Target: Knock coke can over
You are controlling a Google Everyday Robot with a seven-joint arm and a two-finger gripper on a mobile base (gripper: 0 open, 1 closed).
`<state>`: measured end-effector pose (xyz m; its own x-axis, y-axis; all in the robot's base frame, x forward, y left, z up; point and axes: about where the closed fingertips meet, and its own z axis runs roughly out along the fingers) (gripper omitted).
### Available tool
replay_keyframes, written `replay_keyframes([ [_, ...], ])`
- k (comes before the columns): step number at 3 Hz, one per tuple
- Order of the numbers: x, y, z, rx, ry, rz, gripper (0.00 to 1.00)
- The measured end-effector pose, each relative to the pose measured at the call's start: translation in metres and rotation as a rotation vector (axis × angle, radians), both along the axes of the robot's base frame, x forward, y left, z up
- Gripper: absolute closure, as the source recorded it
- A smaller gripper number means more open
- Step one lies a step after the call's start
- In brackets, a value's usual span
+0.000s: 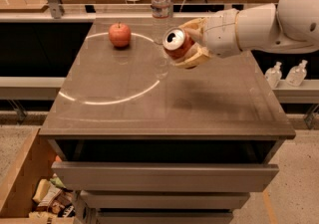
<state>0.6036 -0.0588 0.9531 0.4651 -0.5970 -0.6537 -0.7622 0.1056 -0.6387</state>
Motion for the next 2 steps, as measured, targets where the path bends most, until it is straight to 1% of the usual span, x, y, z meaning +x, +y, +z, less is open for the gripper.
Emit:
replay_keyframes([
  [1,-0.0158,0.0109,-0.004,-0.041,0.031,0.077,1.0],
  [2,-0.0122,0.0151,0.0055,-0.189,-0.008,0.129,1.0],
])
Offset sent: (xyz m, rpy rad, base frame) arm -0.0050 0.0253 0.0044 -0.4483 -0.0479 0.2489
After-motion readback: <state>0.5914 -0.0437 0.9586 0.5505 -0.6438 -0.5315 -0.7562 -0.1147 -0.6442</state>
